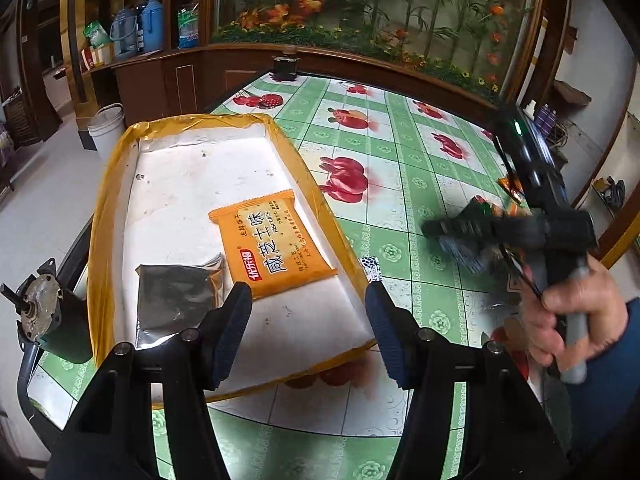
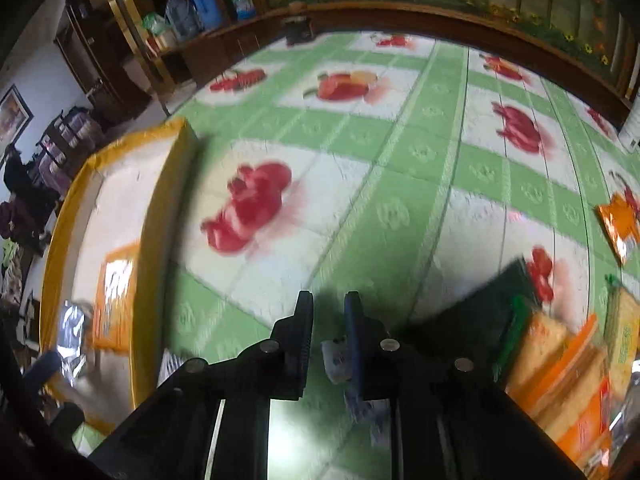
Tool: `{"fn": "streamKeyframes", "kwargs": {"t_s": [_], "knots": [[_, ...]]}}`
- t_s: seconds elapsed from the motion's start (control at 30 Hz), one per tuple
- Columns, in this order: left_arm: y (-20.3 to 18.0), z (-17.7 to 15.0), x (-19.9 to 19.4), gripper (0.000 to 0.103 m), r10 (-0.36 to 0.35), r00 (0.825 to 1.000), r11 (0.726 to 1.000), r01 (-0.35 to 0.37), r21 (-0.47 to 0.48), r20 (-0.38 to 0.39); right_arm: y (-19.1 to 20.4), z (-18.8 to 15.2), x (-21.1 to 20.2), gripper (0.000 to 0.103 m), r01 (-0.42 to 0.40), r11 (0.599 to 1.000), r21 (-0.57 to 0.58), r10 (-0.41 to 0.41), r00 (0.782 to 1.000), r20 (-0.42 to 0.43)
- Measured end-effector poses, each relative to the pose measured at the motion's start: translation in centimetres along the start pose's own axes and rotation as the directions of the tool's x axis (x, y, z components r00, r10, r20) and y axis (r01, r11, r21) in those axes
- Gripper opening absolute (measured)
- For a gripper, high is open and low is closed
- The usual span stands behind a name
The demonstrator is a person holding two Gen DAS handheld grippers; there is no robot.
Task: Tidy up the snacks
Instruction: 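Release the foil bag and orange biscuit pack into the tray with both grippers, then move both grippers back to the small milk candy packets on the table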
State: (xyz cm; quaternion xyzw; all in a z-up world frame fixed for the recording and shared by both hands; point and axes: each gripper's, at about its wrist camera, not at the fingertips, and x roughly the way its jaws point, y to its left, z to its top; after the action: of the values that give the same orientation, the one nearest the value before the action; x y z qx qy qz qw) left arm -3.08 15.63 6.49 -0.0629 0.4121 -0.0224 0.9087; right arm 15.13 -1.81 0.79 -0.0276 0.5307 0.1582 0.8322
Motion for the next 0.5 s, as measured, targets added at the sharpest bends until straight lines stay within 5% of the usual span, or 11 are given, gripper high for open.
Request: {"fn": "streamKeyframes", "kwargs": {"t_s": [0.1, 0.23, 0.5], "knots": [[0.6, 0.2, -0.4, 0.058, -0.003, 1.000, 1.000, 0.003, -0.023, 0.008, 0.8, -2.1, -1.6, 0.020, -0.004, 0.999, -0.053, 0.001, 0.999, -0.050], [1.0, 0.2, -0.3, 0.058, -0.025, 1.000, 0.998, 0.025, -0.061, -0.001, 3.4, -2.0, -3.8, 0.020, -0.090, 0.991, -0.103, 0.094, 0.995, 0.032], [2.3, -0.7, -1.5, 0.058, -0.007, 1.000, 0.998, 0.007, -0.069, -0.002, 8.3, -1.0, 0.0, 0.017, -0.167, 0.970, -0.174, 0.164, 0.986, -0.035]]}}
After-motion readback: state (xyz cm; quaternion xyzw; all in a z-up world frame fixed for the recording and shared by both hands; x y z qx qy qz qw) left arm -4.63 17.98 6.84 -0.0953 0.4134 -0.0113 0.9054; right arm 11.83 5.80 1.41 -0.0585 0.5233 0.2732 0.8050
